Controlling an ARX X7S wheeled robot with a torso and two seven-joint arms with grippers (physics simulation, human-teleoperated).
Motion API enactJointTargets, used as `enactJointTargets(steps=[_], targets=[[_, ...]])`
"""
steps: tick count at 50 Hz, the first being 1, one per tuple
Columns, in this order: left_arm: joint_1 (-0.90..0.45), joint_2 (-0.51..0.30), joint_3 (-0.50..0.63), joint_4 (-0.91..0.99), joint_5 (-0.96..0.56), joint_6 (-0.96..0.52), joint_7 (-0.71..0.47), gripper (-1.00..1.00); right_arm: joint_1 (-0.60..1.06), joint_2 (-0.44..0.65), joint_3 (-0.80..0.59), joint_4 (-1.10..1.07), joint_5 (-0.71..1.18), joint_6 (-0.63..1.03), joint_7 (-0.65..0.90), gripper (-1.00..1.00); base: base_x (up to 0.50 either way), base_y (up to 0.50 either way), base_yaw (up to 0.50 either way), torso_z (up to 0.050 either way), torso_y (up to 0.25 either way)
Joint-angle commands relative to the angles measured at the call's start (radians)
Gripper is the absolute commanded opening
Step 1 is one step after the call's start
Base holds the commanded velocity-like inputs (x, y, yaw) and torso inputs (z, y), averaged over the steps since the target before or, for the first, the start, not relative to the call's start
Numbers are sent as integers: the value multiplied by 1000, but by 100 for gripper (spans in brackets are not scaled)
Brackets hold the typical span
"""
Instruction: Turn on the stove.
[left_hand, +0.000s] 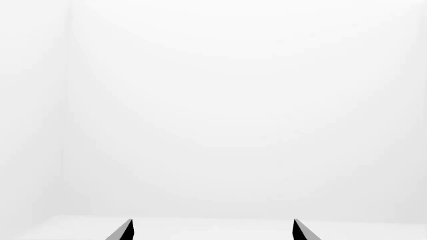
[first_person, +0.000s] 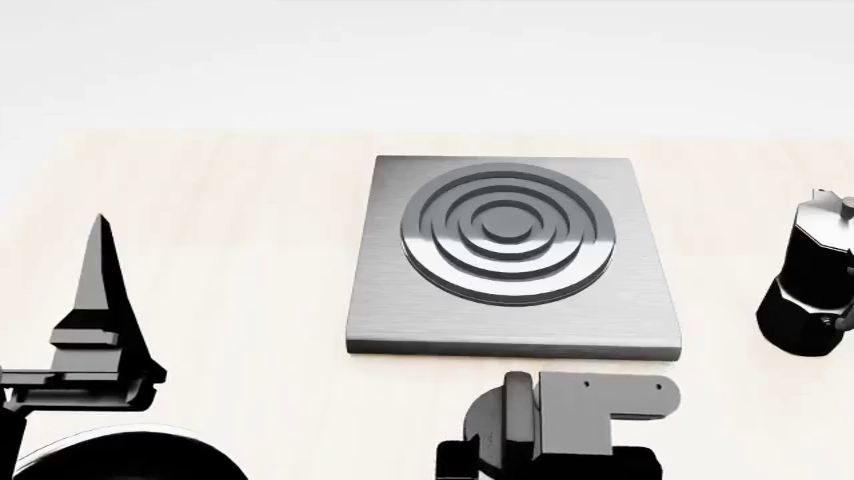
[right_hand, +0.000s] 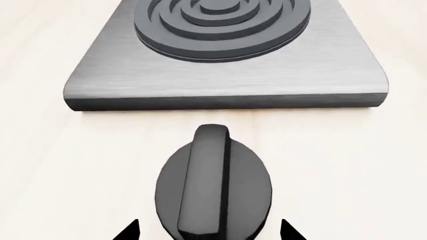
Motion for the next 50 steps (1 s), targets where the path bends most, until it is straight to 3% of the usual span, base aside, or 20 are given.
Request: enactJointTargets(steps=[1,50], targets=[[1,-4,2,0,-2,3,-4,100,3,2,-8,29,3,-14,-1,100,0,0,0,0,0],[-6,-15,13,-5,-16,8,-21,100,30,9,-61,243,-31,-205,-37,100,0,0,0,0,0]])
